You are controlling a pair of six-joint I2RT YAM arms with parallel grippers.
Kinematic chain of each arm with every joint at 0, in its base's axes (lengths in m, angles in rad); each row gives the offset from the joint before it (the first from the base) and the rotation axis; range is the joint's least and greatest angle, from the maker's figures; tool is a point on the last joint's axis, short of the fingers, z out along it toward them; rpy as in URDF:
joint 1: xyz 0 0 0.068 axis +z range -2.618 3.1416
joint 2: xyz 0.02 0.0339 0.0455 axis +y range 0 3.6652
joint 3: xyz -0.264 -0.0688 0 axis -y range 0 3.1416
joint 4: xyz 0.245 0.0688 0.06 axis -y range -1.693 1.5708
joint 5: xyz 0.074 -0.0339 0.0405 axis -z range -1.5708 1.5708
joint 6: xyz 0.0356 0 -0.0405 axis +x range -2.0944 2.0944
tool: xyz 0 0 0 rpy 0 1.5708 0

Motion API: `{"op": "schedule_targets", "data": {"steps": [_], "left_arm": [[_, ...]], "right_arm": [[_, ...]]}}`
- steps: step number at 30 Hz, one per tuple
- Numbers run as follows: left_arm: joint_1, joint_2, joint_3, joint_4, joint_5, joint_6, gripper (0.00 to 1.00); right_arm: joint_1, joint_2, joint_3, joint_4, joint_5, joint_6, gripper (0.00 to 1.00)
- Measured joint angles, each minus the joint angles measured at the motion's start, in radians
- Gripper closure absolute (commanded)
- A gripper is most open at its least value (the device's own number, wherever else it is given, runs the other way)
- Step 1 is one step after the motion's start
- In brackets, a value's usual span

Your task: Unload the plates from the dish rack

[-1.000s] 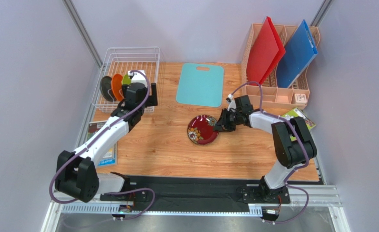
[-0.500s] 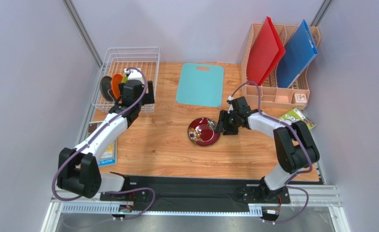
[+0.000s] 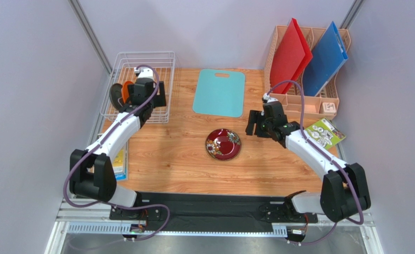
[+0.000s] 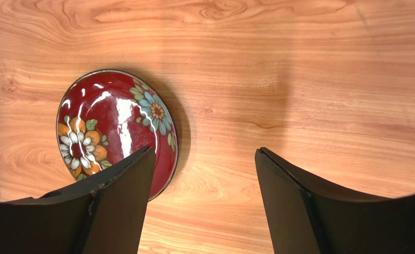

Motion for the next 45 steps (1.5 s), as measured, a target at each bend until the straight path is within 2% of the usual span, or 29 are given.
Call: {"op": "schedule_targets", "data": {"steps": [8,13,19,22,23,24,25,28,37,45], "left_arm": [[0.130,0.125,0.086,-0.002,-0.005,-0.002,0.03],[0.175,0.214,0.139,-0.001,0.025,-0.003,0.07],[0.201,0.328,0.222,0.011,0.066,-0.009,0.23],[0.215,0.363,0.234,0.023,0.084,-0.011,0.43],[0.219,0.373,0.238,0.024,0.086,-0.011,0.57],[0.221,0.381,0.243,0.025,0.087,-0.013,0.66],[0.224,0.389,0.248,0.026,0.082,-0.011,0.84],[0.227,0.398,0.254,0.029,0.073,0.000,0.99],[0.231,0.378,0.230,0.054,0.072,0.015,1.00],[0.222,0.214,0.158,0.060,-0.006,0.048,1.00]], "right_arm": [[0.000,-0.039,0.000,-0.001,0.032,-0.026,0.24],[0.000,-0.039,0.000,-0.001,0.038,-0.036,0.25],[0.000,-0.008,0.000,0.002,0.037,-0.040,0.25],[0.000,0.023,0.002,0.004,0.037,-0.040,0.26],[0.000,0.034,0.003,0.003,0.037,-0.040,0.26],[0.000,0.045,0.004,0.004,0.037,-0.040,0.26],[0.000,0.056,0.005,0.004,0.037,-0.040,0.27],[0.000,0.070,0.007,0.007,0.037,-0.040,0.27],[0.000,0.084,0.018,0.015,0.036,-0.039,0.27],[0.000,0.084,0.018,0.014,0.035,-0.039,0.27]]}}
